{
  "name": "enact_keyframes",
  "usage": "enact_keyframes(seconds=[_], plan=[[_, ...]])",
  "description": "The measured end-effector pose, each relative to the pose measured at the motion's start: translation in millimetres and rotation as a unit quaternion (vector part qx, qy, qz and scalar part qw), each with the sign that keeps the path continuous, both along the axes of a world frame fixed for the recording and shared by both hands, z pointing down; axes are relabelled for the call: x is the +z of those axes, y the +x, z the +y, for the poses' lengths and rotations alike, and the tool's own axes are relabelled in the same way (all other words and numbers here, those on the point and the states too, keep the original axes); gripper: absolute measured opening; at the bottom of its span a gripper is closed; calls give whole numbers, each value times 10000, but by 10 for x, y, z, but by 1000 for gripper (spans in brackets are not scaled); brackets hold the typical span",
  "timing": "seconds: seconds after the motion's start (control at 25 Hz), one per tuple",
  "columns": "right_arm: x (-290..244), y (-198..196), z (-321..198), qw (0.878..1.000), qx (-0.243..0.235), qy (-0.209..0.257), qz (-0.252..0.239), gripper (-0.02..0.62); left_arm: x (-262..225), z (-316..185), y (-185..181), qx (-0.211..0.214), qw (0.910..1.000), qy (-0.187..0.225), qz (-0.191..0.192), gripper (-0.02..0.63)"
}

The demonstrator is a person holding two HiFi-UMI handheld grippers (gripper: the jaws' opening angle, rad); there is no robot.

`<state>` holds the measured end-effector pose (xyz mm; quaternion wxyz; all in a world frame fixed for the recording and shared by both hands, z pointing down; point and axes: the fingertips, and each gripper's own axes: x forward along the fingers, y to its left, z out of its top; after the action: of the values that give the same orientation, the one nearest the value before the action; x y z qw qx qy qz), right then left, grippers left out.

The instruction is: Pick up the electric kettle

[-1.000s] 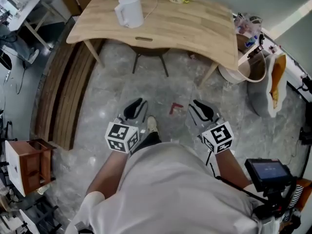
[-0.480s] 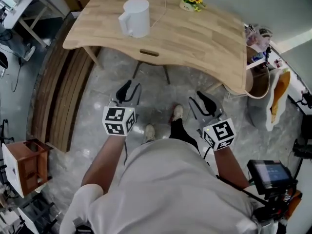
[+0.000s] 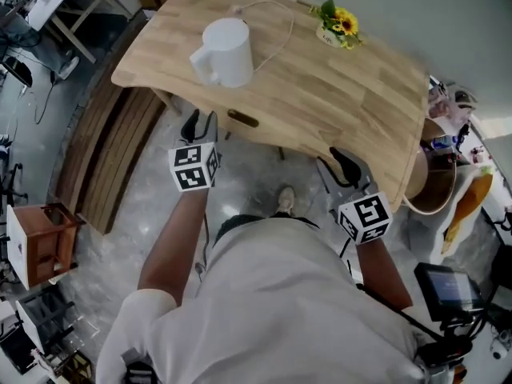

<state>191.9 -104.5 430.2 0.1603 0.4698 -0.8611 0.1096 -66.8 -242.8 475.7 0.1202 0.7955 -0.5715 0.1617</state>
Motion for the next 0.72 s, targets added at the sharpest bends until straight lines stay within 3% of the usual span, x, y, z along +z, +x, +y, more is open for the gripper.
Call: enact_keyframes(seconds=[0.32, 0.48, 0.72], plan=[[172, 411, -561, 9993, -296, -229, 1, 126, 276, -981, -198, -1126, 9926, -117, -447, 171], [142, 423, -801, 9993, -213, -301, -6, 126, 457, -1407, -339, -1396, 9882, -223, -596, 190], [84, 380, -1129, 9993, -14, -375, 65, 126, 679, -1929, -404, -1422, 9878, -278, -572, 202]])
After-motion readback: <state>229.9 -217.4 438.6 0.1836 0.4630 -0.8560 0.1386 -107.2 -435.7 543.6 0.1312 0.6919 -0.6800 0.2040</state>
